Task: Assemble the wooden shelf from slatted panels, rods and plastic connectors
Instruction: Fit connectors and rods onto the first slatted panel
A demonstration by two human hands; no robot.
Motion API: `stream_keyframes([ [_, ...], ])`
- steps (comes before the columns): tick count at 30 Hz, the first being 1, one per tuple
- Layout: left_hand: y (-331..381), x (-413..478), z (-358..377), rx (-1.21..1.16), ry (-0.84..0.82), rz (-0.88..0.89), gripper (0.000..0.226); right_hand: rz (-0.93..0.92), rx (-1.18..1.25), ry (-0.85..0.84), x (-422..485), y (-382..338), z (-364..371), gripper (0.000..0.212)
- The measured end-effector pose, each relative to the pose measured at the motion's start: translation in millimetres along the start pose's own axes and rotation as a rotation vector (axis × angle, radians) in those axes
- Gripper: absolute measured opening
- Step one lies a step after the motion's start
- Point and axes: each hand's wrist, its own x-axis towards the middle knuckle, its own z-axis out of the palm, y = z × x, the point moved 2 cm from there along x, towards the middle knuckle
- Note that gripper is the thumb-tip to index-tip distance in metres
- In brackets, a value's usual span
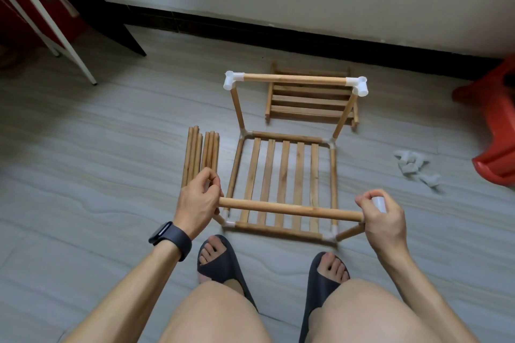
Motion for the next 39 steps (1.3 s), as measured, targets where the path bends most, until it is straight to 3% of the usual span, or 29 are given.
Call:
stream_keyframes([
  [13,0.3,-2.4,1.5,0.04,0.054,0.023,0.018,0.027,-0.012,-0.001,12.9,-0.8,4.3,0.018],
  [20,12.8,-7.0,-8.1,0.18,-0.102,-0.018,0.014,0.035,-0.052,-0.15,-0.4,-10.1,-10.7,0.017],
  [25,10.0,2.8,-19.9,-0.181,-0.1,-0.228,0.034,0.077,0.036,-0.24,3.0,-13.1,-20.9,0.015],
  [28,11.6,0.4,-5.6,-0.135,-0.076,-0.216,0.035,0.066,0.016,-0.259,1.4,-18.4,-15.0,0.008],
  [31,10.6,-2.3,0.1,-0.13,-0.005,-0.212,0.042,0.06,-0.043,-0.238,-1.2,-20.4,-12.5,0.015],
  [39,11.8,1.4,6.5,-0.242,-0.006,-0.209,0.038,0.079,-0.086,-0.238,3.3,-21.7,-9.8,0.027],
])
